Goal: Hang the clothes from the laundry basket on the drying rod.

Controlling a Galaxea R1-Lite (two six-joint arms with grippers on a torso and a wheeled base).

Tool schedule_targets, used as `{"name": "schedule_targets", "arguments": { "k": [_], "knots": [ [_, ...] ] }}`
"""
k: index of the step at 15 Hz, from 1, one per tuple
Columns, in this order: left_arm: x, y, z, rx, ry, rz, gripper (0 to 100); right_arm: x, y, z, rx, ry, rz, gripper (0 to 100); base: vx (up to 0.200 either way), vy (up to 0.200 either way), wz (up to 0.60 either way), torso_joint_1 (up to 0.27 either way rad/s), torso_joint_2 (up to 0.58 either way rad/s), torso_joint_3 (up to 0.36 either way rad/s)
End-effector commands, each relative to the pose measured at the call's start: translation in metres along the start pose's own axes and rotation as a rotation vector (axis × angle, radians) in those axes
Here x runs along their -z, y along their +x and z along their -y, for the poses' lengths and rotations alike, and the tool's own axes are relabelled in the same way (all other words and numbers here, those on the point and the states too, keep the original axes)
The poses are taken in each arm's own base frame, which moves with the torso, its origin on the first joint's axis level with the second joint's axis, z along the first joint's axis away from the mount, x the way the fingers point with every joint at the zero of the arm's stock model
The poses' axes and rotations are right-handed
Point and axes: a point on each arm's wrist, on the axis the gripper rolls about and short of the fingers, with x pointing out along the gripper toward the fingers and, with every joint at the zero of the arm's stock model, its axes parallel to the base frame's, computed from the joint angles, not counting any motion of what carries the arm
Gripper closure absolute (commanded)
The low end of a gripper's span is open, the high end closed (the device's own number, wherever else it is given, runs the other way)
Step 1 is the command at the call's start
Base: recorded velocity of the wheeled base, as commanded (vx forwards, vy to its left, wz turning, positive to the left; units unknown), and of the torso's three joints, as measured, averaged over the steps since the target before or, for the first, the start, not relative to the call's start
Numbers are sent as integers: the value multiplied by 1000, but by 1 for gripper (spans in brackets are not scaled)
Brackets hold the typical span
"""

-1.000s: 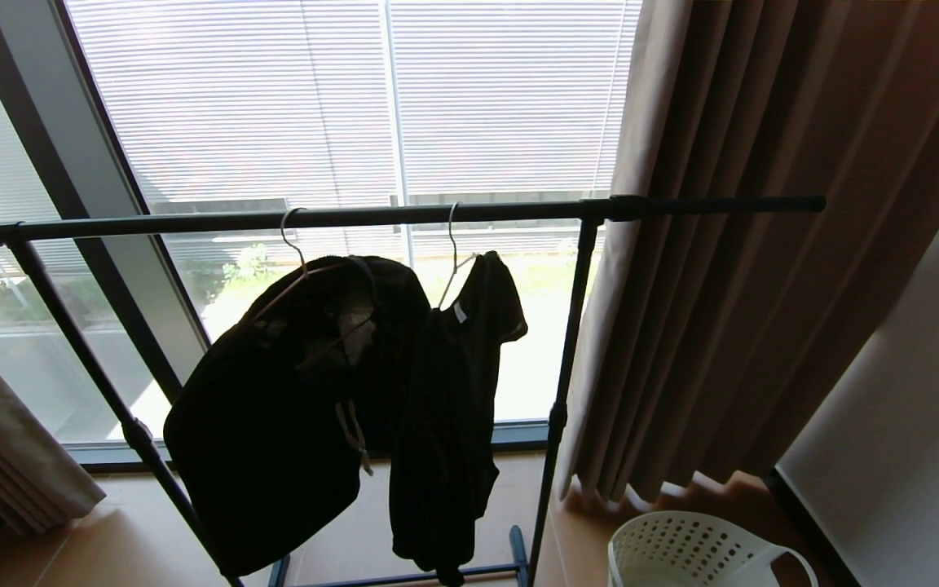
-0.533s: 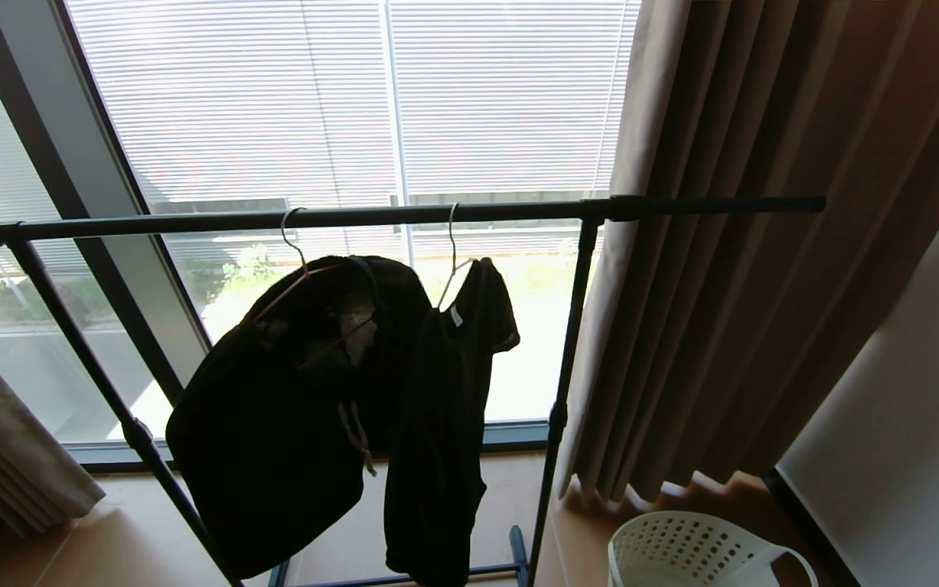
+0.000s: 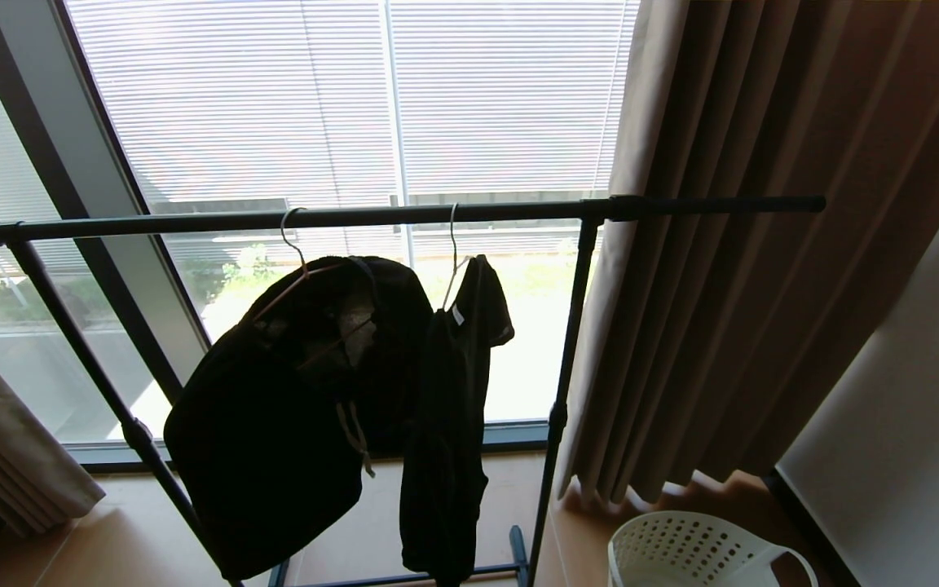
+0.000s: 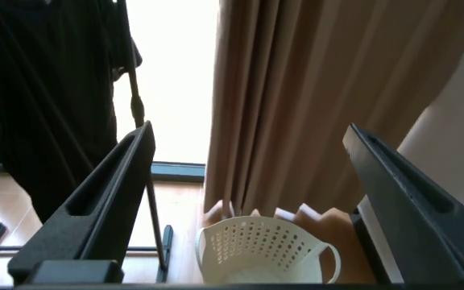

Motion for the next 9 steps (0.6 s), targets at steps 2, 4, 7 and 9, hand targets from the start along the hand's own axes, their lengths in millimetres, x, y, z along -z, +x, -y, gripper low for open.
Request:
{"name": "schedule_targets", "arguments": {
  "k": [2, 4, 7, 9],
  "knots": [
    [1, -1, 0, -32, 16, 7, 0, 0, 0, 0, 11, -4, 3, 0, 0, 0, 0, 0, 0, 0],
    [1, 0, -1, -35, 7, 9, 0, 0, 0, 0, 9, 7, 5, 0, 0, 0, 0, 0, 0, 0],
    [0, -1, -2, -87, -54, 15, 0, 0, 0, 0, 9, 19, 5, 0, 0, 0, 0, 0, 0, 0],
    [0, -1, -2, -93, -59, 15, 0, 0, 0, 0, 11, 20, 6, 0, 0, 0, 0, 0, 0, 0]
  ]
}}
